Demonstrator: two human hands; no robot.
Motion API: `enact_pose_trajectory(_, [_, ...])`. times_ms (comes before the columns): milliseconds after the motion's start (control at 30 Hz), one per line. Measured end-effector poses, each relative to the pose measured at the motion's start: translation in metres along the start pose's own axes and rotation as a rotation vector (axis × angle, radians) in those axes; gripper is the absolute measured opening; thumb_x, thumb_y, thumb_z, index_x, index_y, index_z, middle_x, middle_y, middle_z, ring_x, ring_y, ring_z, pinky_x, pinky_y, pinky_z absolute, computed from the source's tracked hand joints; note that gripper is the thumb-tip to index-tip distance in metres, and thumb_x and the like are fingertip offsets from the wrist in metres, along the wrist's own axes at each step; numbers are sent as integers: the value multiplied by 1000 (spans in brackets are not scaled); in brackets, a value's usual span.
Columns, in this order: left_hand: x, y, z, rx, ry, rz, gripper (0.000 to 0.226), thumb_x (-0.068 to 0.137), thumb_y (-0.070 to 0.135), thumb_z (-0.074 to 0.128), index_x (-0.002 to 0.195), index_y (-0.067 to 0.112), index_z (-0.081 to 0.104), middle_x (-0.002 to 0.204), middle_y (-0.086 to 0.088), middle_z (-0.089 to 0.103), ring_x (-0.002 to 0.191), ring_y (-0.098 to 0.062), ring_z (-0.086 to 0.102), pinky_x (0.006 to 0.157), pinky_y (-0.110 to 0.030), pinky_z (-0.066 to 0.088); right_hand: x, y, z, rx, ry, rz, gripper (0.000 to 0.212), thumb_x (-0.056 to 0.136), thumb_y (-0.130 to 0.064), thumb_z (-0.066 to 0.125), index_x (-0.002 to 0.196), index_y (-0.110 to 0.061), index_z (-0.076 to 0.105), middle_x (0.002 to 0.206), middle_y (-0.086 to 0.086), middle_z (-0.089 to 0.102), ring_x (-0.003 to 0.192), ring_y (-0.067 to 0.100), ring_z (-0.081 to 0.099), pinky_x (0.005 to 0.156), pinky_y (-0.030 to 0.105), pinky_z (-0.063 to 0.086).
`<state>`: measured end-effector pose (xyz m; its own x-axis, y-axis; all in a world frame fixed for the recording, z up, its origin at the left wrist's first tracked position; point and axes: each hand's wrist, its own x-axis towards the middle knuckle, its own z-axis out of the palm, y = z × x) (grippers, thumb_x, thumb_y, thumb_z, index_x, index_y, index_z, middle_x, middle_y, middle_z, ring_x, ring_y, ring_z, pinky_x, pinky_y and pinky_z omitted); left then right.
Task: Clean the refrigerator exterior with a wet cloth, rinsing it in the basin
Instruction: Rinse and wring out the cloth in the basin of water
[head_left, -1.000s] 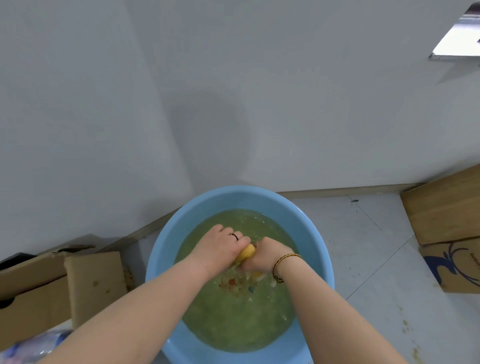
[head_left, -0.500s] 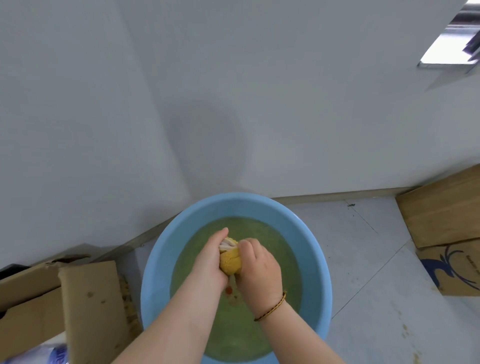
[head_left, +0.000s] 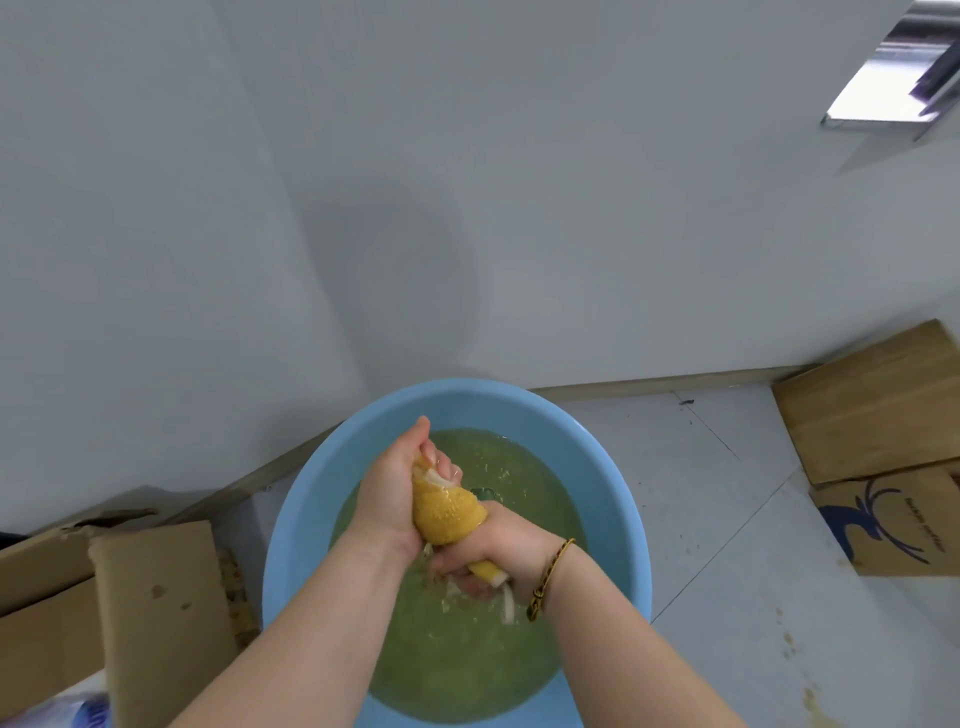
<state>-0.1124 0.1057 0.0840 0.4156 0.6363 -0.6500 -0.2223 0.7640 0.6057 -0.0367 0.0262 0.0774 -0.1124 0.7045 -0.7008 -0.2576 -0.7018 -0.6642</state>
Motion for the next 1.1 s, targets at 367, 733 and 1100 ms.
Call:
enact_pose_trajectory(367, [-15, 39, 4, 206, -328, -143, 41, 87, 13, 47, 126, 23, 38, 83, -4, 73, 85, -15, 68, 71, -28, 53, -6, -9, -7, -1158, 745, -715, 11, 71, -21, 52, 68, -12, 58, 56, 0, 59, 48, 18, 58, 43, 19, 38])
enact_pose_trajectory(733, [-38, 24, 8, 1414, -436, -356, 15, 77, 6, 65, 83, 12, 53, 71, 1, 55, 64, -13, 57, 48, -21, 48, -21, -32, -25, -1999, 517, -1000, 15, 61, -11, 56, 53, -23, 59, 44, -8, 45, 34, 9, 39, 36, 15, 22])
enact_pose_trajectory(1100, [-29, 5, 2, 2220, -242, 528, 24, 86, 6, 41, 108, 15, 42, 96, -5, 55, 78, -23, 51, 52, -26, 29, -20, -37, -2, -1498, 312, -11, 17, 83, -8, 47, 98, -12, 54, 76, 2, 52, 76, 23, 52, 66, 30, 43])
